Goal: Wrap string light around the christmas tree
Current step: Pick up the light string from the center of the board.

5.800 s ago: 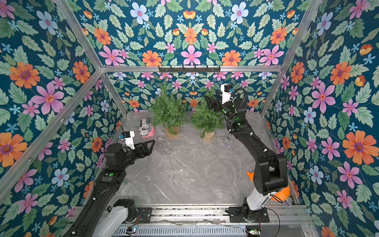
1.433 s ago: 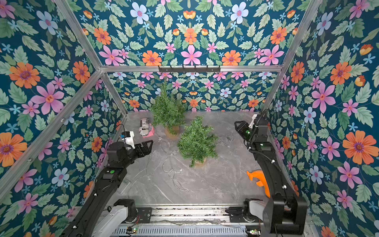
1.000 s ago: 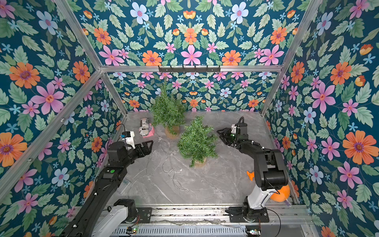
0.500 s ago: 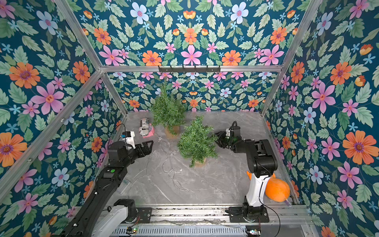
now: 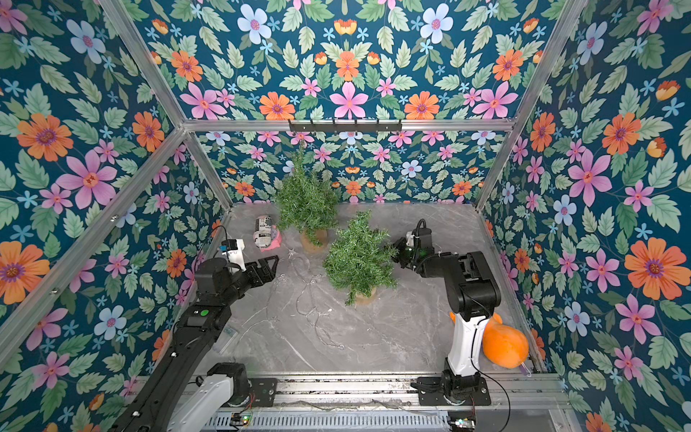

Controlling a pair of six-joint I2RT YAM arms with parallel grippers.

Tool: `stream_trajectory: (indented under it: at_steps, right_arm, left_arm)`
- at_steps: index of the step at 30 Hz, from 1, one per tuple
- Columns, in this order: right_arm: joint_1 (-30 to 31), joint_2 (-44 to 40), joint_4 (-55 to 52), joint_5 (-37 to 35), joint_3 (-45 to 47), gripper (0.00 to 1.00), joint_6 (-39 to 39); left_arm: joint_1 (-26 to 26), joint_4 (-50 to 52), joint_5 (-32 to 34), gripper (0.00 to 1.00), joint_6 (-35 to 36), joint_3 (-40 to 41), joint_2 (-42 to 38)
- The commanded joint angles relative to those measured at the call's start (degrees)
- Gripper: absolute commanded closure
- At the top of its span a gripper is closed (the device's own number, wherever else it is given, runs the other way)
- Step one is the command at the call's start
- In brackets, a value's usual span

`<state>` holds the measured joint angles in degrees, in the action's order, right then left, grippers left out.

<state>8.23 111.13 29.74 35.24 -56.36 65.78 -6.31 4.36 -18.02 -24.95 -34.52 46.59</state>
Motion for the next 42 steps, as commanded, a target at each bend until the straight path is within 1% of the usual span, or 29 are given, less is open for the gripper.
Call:
stream_trajectory:
  at_steps: [1, 4, 8, 12, 14, 16, 18, 20, 21, 23, 26, 27, 29, 31, 32, 34, 36, 39, 42]
  right_arm:
    - [-0.1, -5.3, 2.6, -1.2, -0.2, 1.00, -1.5]
    - [-0.4, -13.8, -5.3, -4.7, -1.4, 1.00, -7.9]
    - [-0.4, -27.5, -18.8, -14.0, -4.3, 1.00, -17.7]
    - [-0.3, -37.8, -27.1, -20.8, -8.2, 1.00, -25.2]
    - [-0.4, -41.2, -30.3, -23.0, -11.1, 1.00, -27.7]
    - [-0.4, -43.6, -33.0, -23.9, -14.1, 1.00, -29.9]
    - [-0.4, -45.6, -34.6, -24.5, -16.7, 1.00, -31.5]
    - [-0.4, -46.9, -35.3, -25.0, -18.3, 1.00, -32.5]
    - [-0.4, -47.5, -35.4, -25.0, -19.0, 1.00, -32.9]
    - [-0.4, -48.5, -36.1, -25.1, -20.2, 1.00, -33.2]
    - [-0.4, -50.8, -34.4, -24.4, -20.1, 1.00, -33.8]
    - [-0.4, -51.7, -32.5, -24.5, -19.0, 1.00, -33.9]
    - [-0.4, -52.2, -31.4, -23.5, -18.8, 1.00, -34.7]
    - [-0.4, -52.1, -36.1, -22.8, -22.1, 1.00, -35.5]
    - [-0.4, -52.7, -37.5, -23.2, -23.0, 1.00, -35.4]
    - [-0.4, -54.8, -34.0, -23.4, -21.3, 1.00, -35.1]
    - [-0.4, -56.6, -30.1, -23.2, -20.3, 1.00, -35.3]
    - [-0.4, -57.3, -33.9, -25.5, -23.2, 1.00, -35.4]
    - [-0.4, -58.9, -34.2, -26.1, -23.7, 1.00, -34.8]
  left_arm:
    - [0.0, 0.1, -0.3, 0.10, 0.5, -1.8, -1.4]
    - [-0.1, 0.9, -1.3, 0.13, -0.2, -4.3, -3.1]
    - [-0.4, 0.7, -4.0, 0.19, -1.4, -8.6, -4.2]
    - [-2.1, -1.4, -6.9, 0.22, -3.3, -14.1, -2.5]
    - [-3.9, -2.4, -7.5, 0.22, -4.1, -17.3, -0.7]
    - [-7.1, -2.7, -6.3, 0.22, -3.7, -21.1, 1.6]
    - [-12.3, -2.7, -3.4, 0.22, -1.5, -25.7, 4.1]
    - [-16.4, -3.3, -1.5, 0.22, 0.2, -29.6, 6.5]
    - [-17.5, -4.3, -1.1, 0.22, 0.5, -31.3, 7.6]
    - [-18.4, -6.4, -0.5, 0.22, -0.2, -34.4, 9.4]
    - [-18.6, -9.0, -0.5, 0.28, -0.9, -39.8, 12.4]
    - [-18.7, -9.5, -1.2, 0.31, -1.4, -41.9, 13.6]
    - [-19.3, -10.7, -4.5, 0.36, -2.9, -45.7, 16.6]
    - [-20.9, -11.1, -8.9, 0.40, -4.3, -50.1, 20.4]
    - [-22.6, -11.1, -10.5, 0.42, -4.3, -52.6, 22.4]
    - [-27.0, -10.0, -12.1, 0.43, -2.8, -57.3, 26.3]
    - [-32.8, -6.7, -11.9, 0.43, 1.5, -62.9, 30.5]
    - [-40.7, -1.6, -8.9, 0.43, 7.7, -69.9, 35.9]
    - [-45.6, 0.3, -6.0, 0.47, 11.2, -73.1, 39.6]
